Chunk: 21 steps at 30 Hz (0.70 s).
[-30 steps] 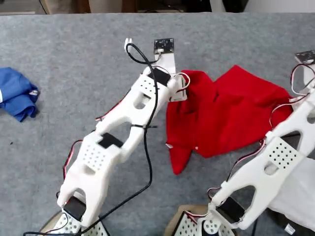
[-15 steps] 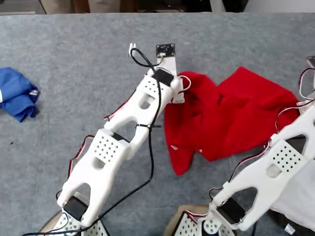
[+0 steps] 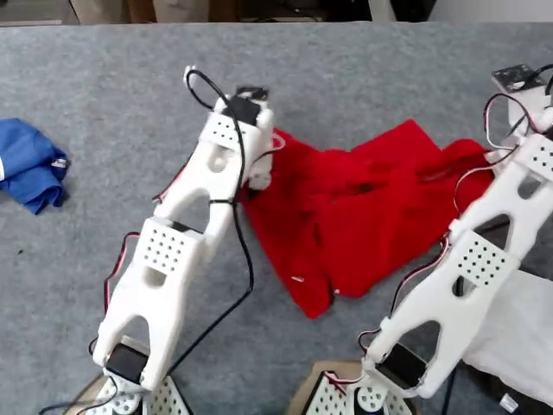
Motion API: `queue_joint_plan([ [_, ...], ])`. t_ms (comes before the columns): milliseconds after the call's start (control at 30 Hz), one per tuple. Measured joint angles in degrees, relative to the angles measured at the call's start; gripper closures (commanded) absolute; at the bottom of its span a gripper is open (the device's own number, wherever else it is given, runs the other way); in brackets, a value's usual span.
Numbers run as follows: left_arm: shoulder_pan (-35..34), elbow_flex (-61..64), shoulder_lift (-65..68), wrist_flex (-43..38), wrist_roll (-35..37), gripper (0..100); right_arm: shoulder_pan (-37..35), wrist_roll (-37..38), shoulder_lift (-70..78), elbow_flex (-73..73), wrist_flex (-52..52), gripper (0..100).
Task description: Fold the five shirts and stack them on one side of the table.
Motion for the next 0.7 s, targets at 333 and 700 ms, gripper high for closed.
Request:
queue_joint_plan([
  [333, -0.8, 17.8, -5.3, 0.0, -4.0, 98, 0.1, 6.7, 0.0, 11.0, 0.1, 72.4],
  [700, -3.3, 26.0, -25.4, 0.1, -7.6, 73, 1.2, 5.4, -1.8, 11.1, 0.1, 72.4],
])
